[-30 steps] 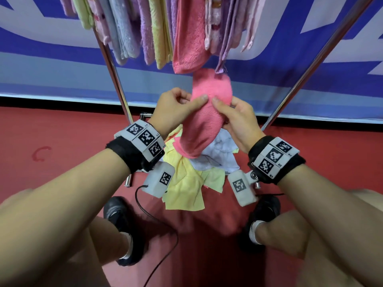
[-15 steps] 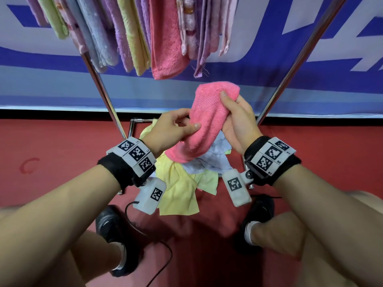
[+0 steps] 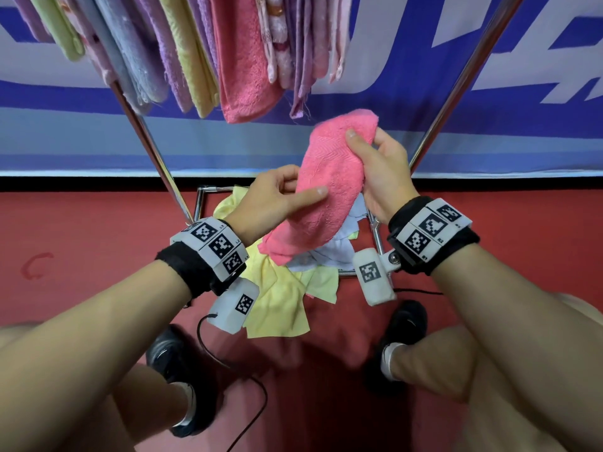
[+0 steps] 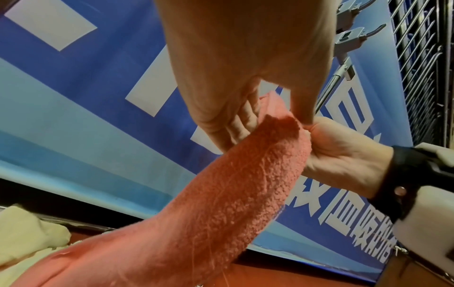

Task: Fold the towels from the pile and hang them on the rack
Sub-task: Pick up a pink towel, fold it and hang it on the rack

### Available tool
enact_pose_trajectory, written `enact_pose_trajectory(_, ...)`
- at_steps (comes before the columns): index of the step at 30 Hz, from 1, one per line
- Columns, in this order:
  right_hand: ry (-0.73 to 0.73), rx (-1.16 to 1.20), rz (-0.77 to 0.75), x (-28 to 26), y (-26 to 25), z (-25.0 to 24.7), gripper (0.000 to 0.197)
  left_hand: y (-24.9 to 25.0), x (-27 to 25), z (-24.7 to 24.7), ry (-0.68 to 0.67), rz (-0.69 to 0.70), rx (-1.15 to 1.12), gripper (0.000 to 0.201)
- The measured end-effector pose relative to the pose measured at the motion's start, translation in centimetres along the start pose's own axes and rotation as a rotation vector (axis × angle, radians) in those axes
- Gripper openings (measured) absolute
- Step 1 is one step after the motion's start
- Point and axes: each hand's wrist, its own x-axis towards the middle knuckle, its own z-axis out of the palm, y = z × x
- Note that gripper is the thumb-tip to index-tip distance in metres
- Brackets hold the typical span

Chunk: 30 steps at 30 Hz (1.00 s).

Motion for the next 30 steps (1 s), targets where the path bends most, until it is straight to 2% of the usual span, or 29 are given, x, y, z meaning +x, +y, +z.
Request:
enact_pose_trajectory(3, -0.012, -0.006, 0.020, 0.2, -0.3, 0.0, 0.023, 0.7, -0.6, 0.2, 0.014, 0.053, 0.096, 0.020)
enact_pose_trajectory(6, -0.016, 0.081, 0.050, 0.3, -0.8, 0.2, 0.034, 1.8, -0.7, -0.2, 0.025, 0.134, 0.077, 0.018)
enact_pose_trajectory(10, -0.244, 0.224, 0.316, -1.2, 0.4, 1.8, 0.067, 1.6, -0.2, -1.3, 0.183, 0.169, 0.052, 0.011)
enact_pose_trajectory(12, -0.293, 0.096, 0.370, -2.5, 2.3, 2.7, 0.056, 1.1, 0.0, -1.6, 0.246, 0.131, 0.017, 0.010)
enact_pose_trajectory(14, -0.252, 0.018, 0.337, -2.9, 3.7, 2.8, 0.036, 0.7, 0.1, -1.8, 0.291, 0.081, 0.043, 0.009)
enact_pose_trajectory(17, -0.141, 0.086, 0.260, -2.3, 3.2, 2.7, 0.027, -0.2, 0.5, -2.2, 0.404, -0.003, 0.091, 0.033)
enact_pose_trajectory(19, -0.113, 0.125, 0.224, -1.7, 2.4, 2.8, 0.023, -0.9, 0.3, -2.2, 0.377, -0.070, 0.062, 0.039)
enact_pose_trajectory(24, -0.093, 0.134, 0.196, -1.4, 2.1, 2.9, 0.033, -2.2, -0.5, -1.6, 0.229, -0.093, 0.176, 0.027)
enact_pose_trajectory(27, -0.109, 0.103, 0.162, -1.1, 1.8, 2.7, 0.028, -1.8, -0.4, -1.6, 0.256, -0.069, 0.076, 0.016)
enact_pose_trajectory(30, -0.123, 0.087, 0.109, -0.5, 1.5, 2.5, 0.021, -1.2, -0.5, -1.7, 0.166, -0.075, -0.063, 0.012)
